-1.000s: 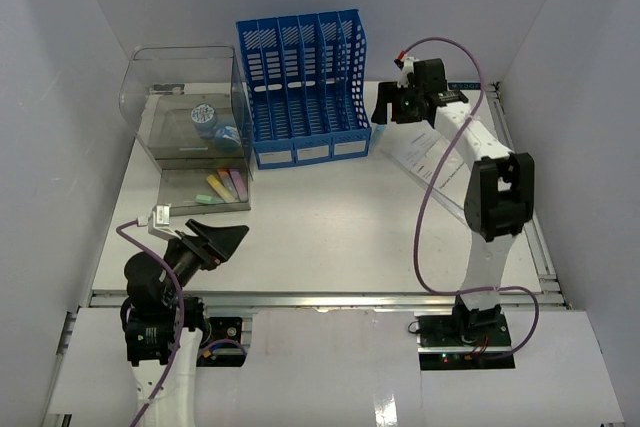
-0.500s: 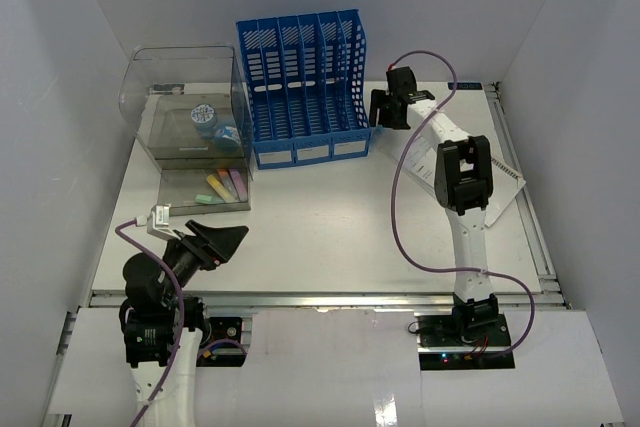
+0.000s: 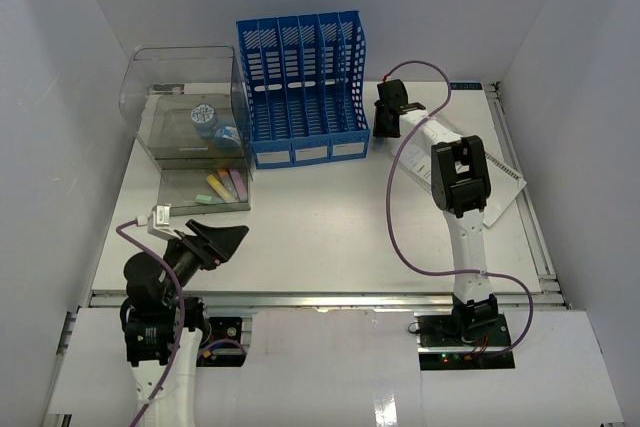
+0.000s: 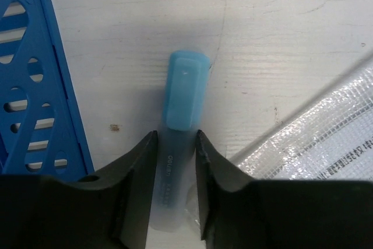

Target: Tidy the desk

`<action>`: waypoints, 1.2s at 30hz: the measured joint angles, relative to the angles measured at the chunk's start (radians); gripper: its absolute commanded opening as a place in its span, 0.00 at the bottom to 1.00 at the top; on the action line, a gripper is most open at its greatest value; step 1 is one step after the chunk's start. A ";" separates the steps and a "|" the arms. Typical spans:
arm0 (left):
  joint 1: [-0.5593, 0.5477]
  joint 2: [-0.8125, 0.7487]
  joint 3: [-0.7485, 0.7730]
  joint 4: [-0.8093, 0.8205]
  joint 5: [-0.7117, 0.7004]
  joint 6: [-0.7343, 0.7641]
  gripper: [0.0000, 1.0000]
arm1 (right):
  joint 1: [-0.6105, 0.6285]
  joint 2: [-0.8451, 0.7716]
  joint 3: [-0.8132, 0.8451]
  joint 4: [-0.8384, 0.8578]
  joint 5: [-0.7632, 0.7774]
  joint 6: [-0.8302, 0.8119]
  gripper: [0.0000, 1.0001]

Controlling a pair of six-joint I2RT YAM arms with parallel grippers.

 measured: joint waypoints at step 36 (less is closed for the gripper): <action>-0.120 0.399 -0.212 0.721 0.237 -0.184 0.97 | -0.003 -0.946 -0.886 0.279 -0.803 -0.143 0.08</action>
